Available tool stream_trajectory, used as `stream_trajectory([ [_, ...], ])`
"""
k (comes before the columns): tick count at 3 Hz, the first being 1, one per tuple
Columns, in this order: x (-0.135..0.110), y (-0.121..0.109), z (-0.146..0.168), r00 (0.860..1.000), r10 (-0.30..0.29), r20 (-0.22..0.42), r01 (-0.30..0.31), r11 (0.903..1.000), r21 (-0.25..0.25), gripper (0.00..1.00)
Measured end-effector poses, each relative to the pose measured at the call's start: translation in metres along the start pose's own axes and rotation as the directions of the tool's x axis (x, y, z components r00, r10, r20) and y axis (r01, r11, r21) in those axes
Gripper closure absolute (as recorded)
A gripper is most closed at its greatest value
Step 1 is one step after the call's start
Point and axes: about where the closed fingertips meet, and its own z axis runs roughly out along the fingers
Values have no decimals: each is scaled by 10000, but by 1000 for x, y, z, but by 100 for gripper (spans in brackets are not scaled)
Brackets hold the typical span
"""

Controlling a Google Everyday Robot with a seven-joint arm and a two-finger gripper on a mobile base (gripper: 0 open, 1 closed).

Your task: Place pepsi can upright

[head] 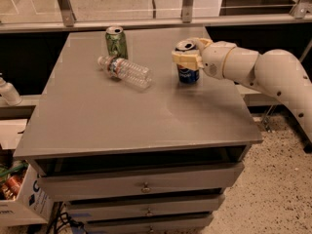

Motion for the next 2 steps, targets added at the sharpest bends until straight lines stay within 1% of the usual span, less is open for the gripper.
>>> stream_trajectory([
  [1,-7,6,-1,9996,48,269,-40,9996,-295,82],
  [2,-10,12,-3,9994,61,347,-40,9982,-605,61],
])
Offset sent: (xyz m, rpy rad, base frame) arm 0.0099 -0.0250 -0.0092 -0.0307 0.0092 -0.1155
